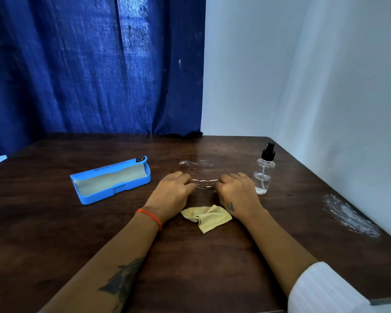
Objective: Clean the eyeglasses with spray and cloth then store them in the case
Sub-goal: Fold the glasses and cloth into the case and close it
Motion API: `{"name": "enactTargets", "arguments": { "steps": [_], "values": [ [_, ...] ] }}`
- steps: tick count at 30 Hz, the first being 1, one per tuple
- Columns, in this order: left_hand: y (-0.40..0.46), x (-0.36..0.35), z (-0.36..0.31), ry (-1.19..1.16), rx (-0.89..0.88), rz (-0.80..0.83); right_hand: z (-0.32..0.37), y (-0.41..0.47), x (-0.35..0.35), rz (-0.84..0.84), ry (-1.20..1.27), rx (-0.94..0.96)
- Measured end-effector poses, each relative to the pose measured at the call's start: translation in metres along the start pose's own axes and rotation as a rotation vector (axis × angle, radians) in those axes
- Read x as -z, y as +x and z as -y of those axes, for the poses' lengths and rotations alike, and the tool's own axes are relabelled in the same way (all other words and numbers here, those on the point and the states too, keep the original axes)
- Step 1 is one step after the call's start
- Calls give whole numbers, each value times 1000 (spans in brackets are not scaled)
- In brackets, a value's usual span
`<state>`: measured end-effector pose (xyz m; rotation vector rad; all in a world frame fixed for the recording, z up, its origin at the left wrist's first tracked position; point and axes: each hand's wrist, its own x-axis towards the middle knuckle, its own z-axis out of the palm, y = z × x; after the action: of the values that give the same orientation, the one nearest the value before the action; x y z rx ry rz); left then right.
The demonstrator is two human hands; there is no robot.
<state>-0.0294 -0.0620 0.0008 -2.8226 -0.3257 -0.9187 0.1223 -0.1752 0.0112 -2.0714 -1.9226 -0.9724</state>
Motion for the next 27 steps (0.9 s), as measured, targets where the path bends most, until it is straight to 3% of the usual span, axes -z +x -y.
{"name": "enactTargets", "arguments": {
  "steps": [7,10,14,17,20,24,27],
  "values": [
    [-12,5,-8,-204,160,-90,5,-6,4,30,91,-78],
    [-23,11,-11,-332,262,-100,0,-13,2,-68,355,-245],
    [-41,22,-19,-469,351,29,0,-23,25,-179,835,-534],
    [-48,23,-23,-461,365,79,7,-38,37,47,880,-635],
    [-47,20,-24,-358,390,157,15,-47,38,286,786,-570],
    [-43,26,-30,-492,441,162,22,-42,38,232,892,-526],
    [-39,37,-32,-913,690,74,23,-42,45,172,1219,-667]
  ]
}}
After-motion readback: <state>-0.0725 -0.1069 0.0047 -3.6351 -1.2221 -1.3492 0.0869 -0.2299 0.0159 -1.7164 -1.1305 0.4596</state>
